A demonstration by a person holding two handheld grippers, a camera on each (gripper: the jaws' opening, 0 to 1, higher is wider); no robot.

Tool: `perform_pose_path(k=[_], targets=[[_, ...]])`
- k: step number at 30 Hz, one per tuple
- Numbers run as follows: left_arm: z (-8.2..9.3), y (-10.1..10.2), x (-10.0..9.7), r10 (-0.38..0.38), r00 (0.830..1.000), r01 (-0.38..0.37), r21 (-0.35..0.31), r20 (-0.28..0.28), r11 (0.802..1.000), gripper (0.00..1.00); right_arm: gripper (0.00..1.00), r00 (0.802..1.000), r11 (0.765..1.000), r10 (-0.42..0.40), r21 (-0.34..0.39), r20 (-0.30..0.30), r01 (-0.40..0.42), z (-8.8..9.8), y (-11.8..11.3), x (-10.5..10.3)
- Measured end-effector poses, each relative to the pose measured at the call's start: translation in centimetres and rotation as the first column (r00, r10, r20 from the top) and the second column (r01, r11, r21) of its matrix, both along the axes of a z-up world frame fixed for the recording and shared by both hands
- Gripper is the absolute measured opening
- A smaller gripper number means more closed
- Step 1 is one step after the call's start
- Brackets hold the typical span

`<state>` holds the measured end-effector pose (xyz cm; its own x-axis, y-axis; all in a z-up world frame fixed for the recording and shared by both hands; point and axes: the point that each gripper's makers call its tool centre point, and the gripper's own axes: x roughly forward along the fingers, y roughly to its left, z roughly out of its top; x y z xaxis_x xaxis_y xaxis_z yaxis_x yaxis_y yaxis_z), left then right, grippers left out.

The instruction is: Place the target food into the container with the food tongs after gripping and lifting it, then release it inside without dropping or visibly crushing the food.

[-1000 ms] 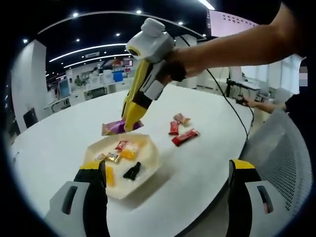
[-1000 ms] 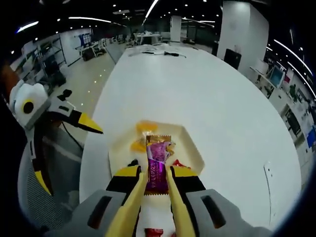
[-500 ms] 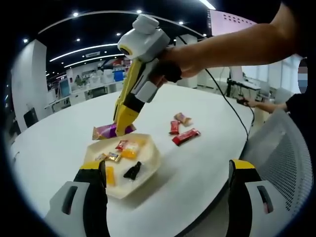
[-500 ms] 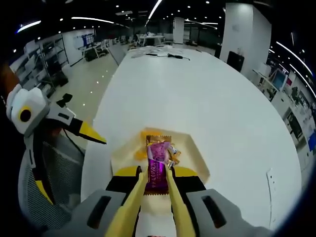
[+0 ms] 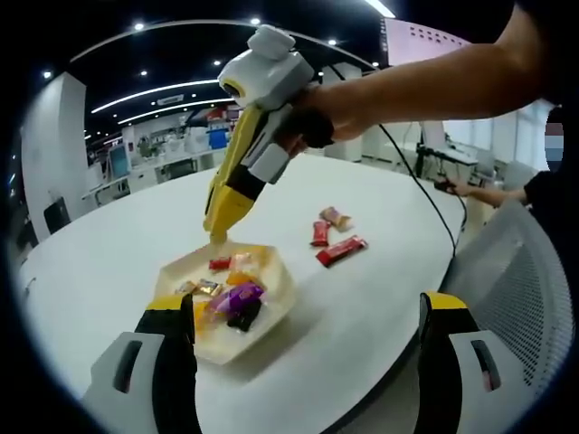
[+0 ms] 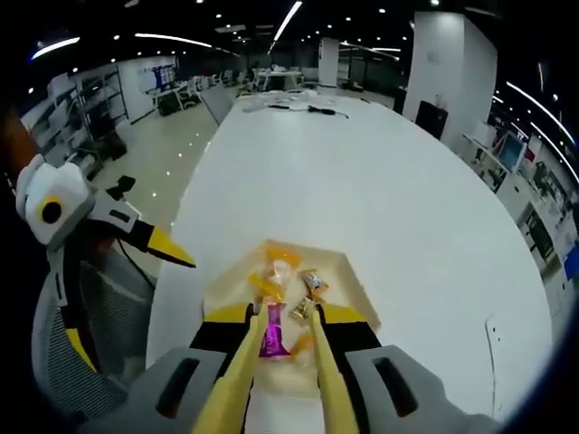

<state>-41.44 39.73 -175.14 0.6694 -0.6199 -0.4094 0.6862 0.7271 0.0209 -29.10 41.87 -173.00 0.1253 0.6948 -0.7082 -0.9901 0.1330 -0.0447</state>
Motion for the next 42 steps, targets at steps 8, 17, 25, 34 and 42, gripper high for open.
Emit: perform_pose_path(k=[8,17,25,34,42], targets=[[0.0,-0.1,-0.1,-0.003,1.000,0.003,0.003,0.000,1.000,0.99,0.27,1.000,1.000,-0.024,-0.003,0.014,0.024,0.7,-1.8,0.7],[-0.1,-0.1,-0.1,-0.008,1.000,0.008,0.009,-0.002,1.000,0.99,0.28,0.991,0.991,-0.130,-0.009,0.027,0.130,1.1,-6.4,2.4],[-0.2,-0.2,-0.1,-0.013,1.000,0.013,0.012,0.000,1.000,0.99,0.28,0.974,0.974,-0.225,-0.009,0.026,0.225,1.3,-11.3,3.6],[-0.2,-0.3,-0.2,-0.017,1.000,0.017,0.007,-0.003,1.000,0.99,0.28,0.956,0.956,-0.293,-0.018,0.029,0.294,1.0,-15.4,3.8],[0.0,-0.3,-0.2,-0.021,1.000,0.021,0.022,0.021,1.000,1.00,0.28,0.931,0.931,-0.364,-0.033,0.023,0.365,0.2,-18.8,3.7]])
